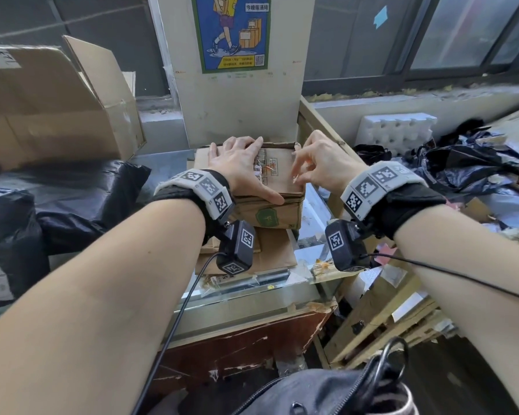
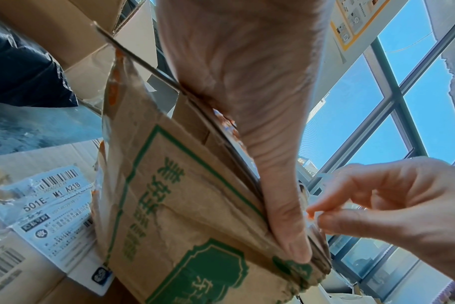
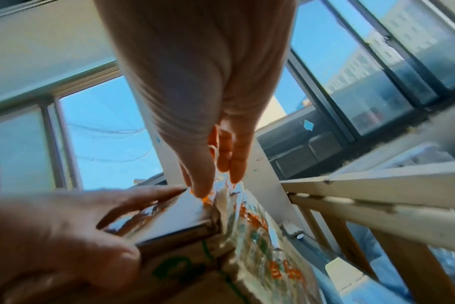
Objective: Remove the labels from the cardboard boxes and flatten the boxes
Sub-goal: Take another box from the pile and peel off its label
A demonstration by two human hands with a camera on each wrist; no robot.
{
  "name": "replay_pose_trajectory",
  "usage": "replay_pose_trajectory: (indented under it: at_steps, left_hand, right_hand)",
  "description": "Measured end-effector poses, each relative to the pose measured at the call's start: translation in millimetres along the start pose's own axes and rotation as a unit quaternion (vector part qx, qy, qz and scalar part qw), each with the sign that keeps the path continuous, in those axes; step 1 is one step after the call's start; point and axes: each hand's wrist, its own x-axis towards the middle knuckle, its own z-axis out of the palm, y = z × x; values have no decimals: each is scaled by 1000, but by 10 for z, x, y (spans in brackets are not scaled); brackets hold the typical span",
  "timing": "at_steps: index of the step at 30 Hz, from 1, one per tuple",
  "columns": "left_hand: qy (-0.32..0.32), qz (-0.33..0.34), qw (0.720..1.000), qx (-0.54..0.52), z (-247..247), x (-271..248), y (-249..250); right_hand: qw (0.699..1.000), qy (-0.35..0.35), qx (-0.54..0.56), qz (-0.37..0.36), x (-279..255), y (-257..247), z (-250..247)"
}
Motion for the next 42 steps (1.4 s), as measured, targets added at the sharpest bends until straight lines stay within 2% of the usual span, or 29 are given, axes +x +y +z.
replay_pose_trajectory:
  at_steps: [5, 8, 11, 14, 24, 27, 29, 32, 35, 37, 40, 42]
  left_hand:
    - [-2, -3, 1000, -1, -4, -10, 2]
    - [-2, -5, 1000, -5, 5, -18, -18]
    - [-3, -3, 1000, -6, 6, -23, -20]
    - [-3, -2, 1000, -9, 11, -21, -30]
    - [-5, -1, 1000, -13, 16, -44, -76]
    - [-5, 1, 1000, -9, 16, -49, -76]
    - [-5, 3, 1000, -5, 13, -64, -79]
    - [-4, 4, 1000, -6, 12, -62, -74]
    - [0, 3, 1000, -9, 19, -54, -70]
    - [6, 1, 1000, -14, 25, -52, -75]
    - [8, 0, 1000, -17, 42, -56, -78]
    - [7, -1, 1000, -16, 45, -56, -81]
  right_hand:
    - [997, 30, -48, -57, 6, 11, 69]
    - [996, 7, -32, -87, 40, 25, 97]
    - [997, -49, -11, -53, 85, 47, 123]
    - [997, -69, -21, -24, 125, 63, 133]
    - [993, -112, 17, -11, 110, -47, -26]
    - [990, -105, 88, 14, 123, -25, -51]
    - [978, -118, 171, 34, 124, -20, -67]
    - [966, -126, 222, 44, 85, -9, -52]
    - [959, -91, 264, 42, 75, 12, 32]
    - [963, -28, 266, 40, 78, 49, 126]
    - [977, 71, 200, 22, 41, 90, 231]
    - [985, 81, 152, 6, 15, 70, 209]
